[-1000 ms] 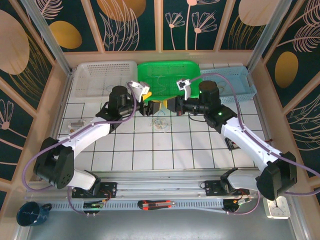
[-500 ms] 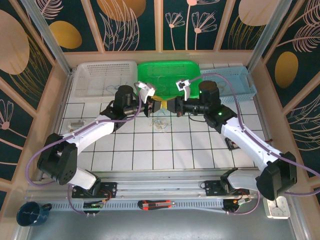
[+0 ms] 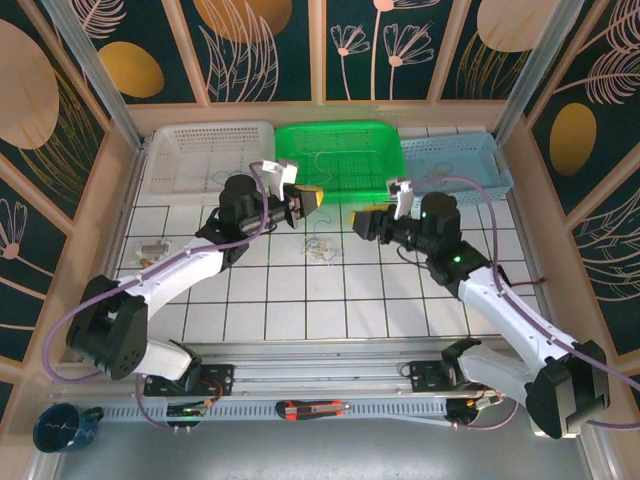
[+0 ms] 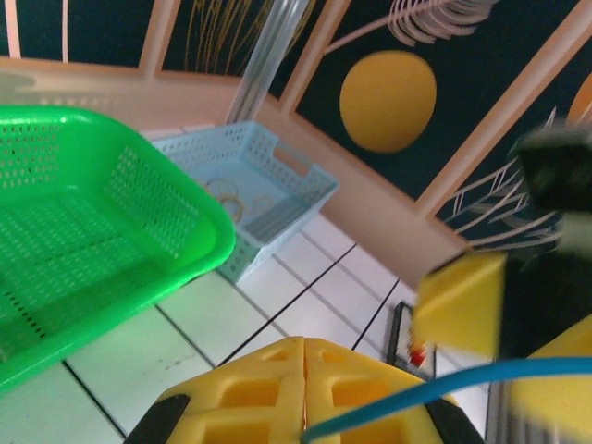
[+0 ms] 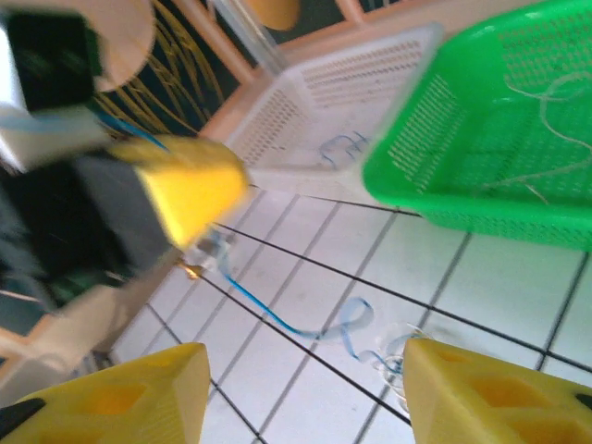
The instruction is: Untangle the cables
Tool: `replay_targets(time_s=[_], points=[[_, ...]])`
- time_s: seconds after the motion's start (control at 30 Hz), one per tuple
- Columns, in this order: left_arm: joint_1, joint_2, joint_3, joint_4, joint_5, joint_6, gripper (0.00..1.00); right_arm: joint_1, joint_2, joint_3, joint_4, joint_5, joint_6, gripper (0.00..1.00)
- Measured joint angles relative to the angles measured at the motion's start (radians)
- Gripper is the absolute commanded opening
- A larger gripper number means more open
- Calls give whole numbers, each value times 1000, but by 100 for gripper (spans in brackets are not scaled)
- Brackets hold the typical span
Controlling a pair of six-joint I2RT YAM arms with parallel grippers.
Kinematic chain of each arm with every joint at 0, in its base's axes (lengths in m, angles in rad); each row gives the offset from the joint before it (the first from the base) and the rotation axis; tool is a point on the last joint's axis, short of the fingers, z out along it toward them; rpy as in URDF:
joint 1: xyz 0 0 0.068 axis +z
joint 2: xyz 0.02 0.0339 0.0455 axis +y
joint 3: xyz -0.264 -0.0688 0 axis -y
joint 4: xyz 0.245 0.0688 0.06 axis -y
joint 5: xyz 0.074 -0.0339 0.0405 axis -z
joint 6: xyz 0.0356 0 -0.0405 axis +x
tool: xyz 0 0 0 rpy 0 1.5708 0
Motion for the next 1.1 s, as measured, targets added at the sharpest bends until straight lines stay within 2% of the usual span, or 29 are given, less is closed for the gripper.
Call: replay_targets(time_s=[0.23,0.43,0.63,0.83,1.1], points=[[0,-15,-1,57,-17,-145,0,129,107,-138,151,174,-1,65],[-1,-15,-1,85,-22,-224,0,198,282,-111,321,247,-2,65],[-8,-15,0,86,-49,-268,0,261,454,-7,422,312,-2,63],[-13,-16,24,89,-67,-334,0,276,571,52,467,384,3,59],[-13,-48,110,100,-85,-435,0,247,719,62,473,409,42,45]])
